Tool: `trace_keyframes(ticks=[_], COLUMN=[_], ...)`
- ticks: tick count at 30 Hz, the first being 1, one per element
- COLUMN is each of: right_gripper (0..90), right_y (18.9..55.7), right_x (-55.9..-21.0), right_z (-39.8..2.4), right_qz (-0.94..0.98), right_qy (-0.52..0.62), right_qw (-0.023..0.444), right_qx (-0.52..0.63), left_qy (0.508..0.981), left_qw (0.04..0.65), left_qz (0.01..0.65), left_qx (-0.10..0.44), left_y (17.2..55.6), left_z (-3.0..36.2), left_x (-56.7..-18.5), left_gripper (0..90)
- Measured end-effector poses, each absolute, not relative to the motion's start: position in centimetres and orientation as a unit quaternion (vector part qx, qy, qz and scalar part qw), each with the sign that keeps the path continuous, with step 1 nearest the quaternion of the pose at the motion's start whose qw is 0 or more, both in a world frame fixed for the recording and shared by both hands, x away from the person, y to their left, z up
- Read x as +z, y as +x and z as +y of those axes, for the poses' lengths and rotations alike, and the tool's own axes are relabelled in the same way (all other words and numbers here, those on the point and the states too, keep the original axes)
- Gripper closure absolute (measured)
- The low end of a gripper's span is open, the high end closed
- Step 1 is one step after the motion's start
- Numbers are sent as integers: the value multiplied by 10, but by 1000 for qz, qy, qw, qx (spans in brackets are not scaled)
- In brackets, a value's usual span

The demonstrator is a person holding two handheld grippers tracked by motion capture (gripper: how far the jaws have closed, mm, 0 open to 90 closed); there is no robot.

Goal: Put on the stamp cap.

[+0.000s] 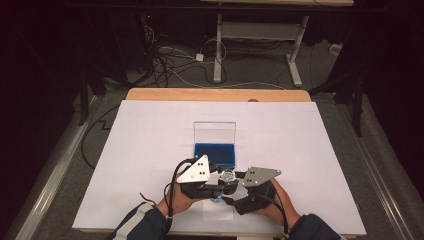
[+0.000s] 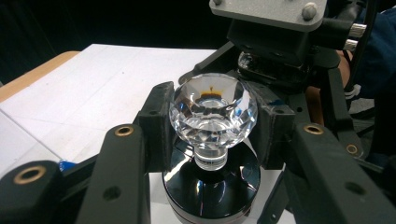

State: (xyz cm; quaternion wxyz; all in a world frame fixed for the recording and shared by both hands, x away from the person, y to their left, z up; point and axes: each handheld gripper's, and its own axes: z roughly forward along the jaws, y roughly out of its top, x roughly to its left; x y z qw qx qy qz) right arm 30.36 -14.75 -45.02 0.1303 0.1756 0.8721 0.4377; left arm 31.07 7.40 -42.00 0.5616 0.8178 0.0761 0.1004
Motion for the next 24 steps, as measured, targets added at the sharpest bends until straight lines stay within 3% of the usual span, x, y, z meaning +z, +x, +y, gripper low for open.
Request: trace_keyframes(ticks=[24], right_gripper=[163], right_y=[300], right_x=[-437], right_z=[-181], right_qz=[859], right_qy=[178], right_qw=[194], right_qx=[440], left_qy=[812], left_qw=[559], left_qz=[96], left_qx=[140], left_y=[314], left_z=[106], left_x=[-404], left_gripper=[543])
